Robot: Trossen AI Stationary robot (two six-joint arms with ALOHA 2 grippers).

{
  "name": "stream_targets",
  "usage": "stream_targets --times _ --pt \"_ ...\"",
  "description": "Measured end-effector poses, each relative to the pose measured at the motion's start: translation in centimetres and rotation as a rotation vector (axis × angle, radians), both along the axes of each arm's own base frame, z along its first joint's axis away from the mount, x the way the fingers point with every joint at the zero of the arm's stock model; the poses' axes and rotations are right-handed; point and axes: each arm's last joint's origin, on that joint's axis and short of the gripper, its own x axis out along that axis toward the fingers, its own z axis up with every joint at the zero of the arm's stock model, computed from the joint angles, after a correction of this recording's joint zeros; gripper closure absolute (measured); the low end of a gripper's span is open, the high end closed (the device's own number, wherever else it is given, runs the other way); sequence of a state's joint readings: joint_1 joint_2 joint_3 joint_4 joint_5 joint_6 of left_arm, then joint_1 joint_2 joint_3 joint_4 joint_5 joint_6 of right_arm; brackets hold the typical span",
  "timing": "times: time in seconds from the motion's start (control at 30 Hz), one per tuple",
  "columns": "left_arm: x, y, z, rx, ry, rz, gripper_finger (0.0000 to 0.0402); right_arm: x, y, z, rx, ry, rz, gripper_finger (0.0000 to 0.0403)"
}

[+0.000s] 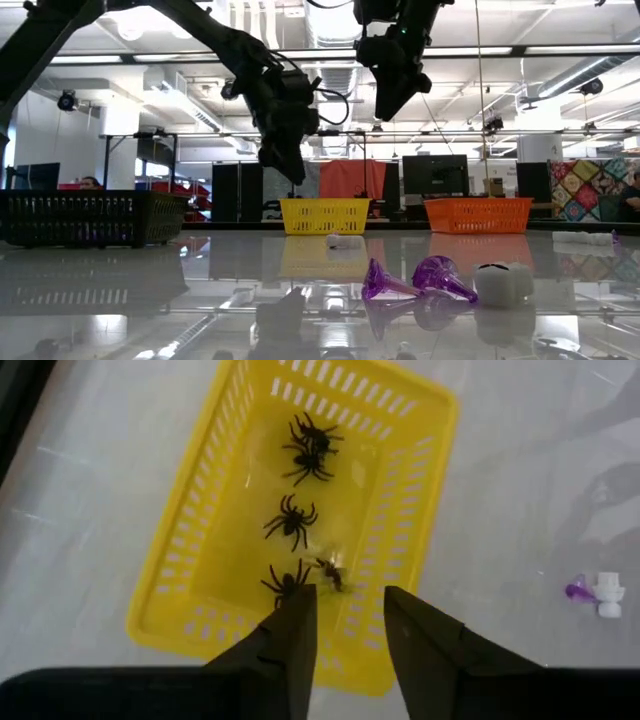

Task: Sort Halloween decoration
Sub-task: Put the white skeleton toy into the orange basket

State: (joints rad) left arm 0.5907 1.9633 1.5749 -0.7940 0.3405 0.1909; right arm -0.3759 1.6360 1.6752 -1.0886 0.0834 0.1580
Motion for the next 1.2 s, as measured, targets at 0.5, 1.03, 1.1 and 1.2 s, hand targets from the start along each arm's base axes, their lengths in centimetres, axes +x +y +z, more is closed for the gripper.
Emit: stream_targets --times 0.5,1.03,1.1,1.2 --pt "-2.1 -1.2 8.2 -0.01 0.197 -0.097 0.0276 -1.6 1.1 -2.0 0.105 0.205 -0.063 0.0282" --pt "-8.9 -5.7 18.5 0.16 -0.007 -0.114 0.0276 -3.1 8.7 -4.9 0.221 0.325 -0.325 0.0282" --pt "-9.9 -6.4 18.9 0.168 -0.019 -0.113 0.0277 -3.3 9.4 -5.0 0.217 0.321 -0.352 0.0282" --pt "-11.4 -7.4 19.1 0.171 -0.024 -0.112 0.0277 -3.6 10.2 -5.8 0.163 0.334 -0.405 0.0282"
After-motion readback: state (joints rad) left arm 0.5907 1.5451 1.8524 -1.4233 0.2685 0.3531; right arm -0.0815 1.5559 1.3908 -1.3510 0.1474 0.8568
